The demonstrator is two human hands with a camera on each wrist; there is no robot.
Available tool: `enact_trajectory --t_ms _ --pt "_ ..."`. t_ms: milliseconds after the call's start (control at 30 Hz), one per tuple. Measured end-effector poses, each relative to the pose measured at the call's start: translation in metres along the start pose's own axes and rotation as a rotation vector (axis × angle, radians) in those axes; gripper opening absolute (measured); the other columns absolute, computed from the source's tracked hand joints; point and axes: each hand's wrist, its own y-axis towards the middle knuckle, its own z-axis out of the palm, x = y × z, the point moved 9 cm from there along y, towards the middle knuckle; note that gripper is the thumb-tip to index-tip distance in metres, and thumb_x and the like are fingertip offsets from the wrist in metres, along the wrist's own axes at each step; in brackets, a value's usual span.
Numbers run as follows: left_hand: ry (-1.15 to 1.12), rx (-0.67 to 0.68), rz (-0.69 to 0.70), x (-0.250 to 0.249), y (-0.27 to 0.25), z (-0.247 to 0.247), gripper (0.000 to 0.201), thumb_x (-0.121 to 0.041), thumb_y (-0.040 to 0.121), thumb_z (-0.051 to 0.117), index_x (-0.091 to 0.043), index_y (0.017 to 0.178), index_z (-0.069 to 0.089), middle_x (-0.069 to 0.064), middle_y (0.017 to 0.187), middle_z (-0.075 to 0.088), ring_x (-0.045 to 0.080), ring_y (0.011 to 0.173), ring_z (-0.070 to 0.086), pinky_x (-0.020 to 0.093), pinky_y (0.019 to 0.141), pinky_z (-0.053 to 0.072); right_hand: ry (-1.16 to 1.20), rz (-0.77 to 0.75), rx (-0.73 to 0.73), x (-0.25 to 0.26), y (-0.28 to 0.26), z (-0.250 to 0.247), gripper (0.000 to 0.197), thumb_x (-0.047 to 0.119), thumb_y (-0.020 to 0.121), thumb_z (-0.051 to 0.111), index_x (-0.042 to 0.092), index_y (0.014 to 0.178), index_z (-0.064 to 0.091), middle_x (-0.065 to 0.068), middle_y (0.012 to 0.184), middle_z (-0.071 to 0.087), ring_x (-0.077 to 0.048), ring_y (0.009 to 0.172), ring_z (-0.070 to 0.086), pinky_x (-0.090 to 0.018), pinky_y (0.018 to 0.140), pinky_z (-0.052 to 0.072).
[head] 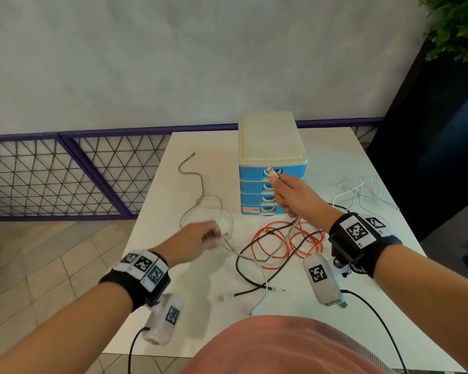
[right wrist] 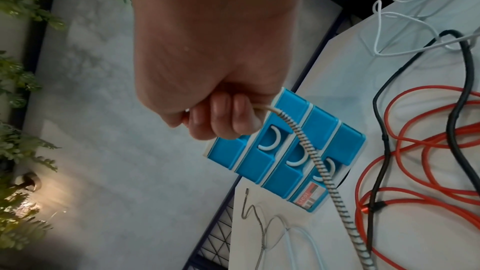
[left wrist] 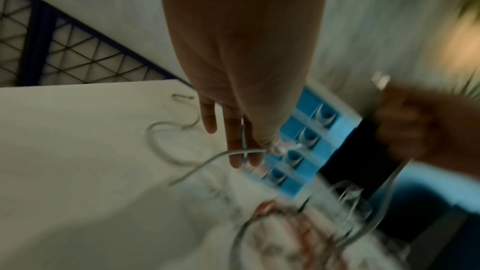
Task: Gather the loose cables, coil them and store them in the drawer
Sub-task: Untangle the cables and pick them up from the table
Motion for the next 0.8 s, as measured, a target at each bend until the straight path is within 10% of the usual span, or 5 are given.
enact_trajectory --t_ms 133,300,467,600,800 --pt "-0.348 -0.234 0.036 -0.065 0.008 -0.055 0.006 -0.019 0.094 0.056 -0.015 0.089 0.057 0.000 0.077 0.075 0.012 0.075 0.072 0.034 0.082 0.052 0.088 0.026 0.086 0.012 0.005 0.013 0.035 0.035 0.104 0.032 0.011 0.084 0.048 -0.002 0.067 0.055 -0.016 0.057 0.050 -0.025 0.050 0.043" --pt "-0.360 -0.483 0.199 -0.127 0.002 -0.103 0.005 -0.027 0.091 0.060 -0.029 0.087 0.062 -0.012 0.085 0.071 -0.003 0.073 0.063 0.023 0.069 0.050 0.329 0.018 0.129 0.038 0.009 0.026 0.036 0.038 0.104 0.031 0.019 0.113 0.060 -0.009 0.109 0.072 -0.021 0.104 0.069 -0.037 0.093 0.054" --pt "-0.443 -0.654 0.203 -0.134 0.004 -0.118 0.005 -0.034 0.087 0.064 -0.036 0.084 0.062 -0.022 0.102 0.055 0.013 0.108 0.054 0.027 0.087 0.046 0.517 -0.058 0.145 0.071 0.003 0.039 0.043 0.033 0.106 0.026 0.003 0.115 0.056 -0.015 0.088 0.070 -0.027 0.084 0.071 -0.039 0.088 0.054" --pt "-0.831 -0.452 0.169 -0.133 0.018 -0.098 0.023 -0.037 0.096 0.050 -0.015 0.100 0.054 -0.002 0.064 0.056 0.019 0.057 0.054 0.034 0.061 0.044 0.579 -0.119 0.091 0.084 0.004 0.042 0.037 0.030 0.106 0.031 0.008 0.089 0.055 -0.005 0.067 0.048 -0.018 0.059 0.052 -0.037 0.071 0.052" --pt "-0.760 0.083 0.175 -0.147 0.024 -0.036 0.057 -0.061 0.085 0.048 -0.009 0.110 0.049 0.002 0.067 0.063 0.020 0.064 0.058 0.041 0.075 0.050 0.552 -0.188 -0.039 0.094 0.013 0.021 0.034 0.031 0.104 0.035 0.017 0.076 0.047 0.005 0.057 0.037 -0.009 0.047 0.032 -0.025 0.049 0.026"
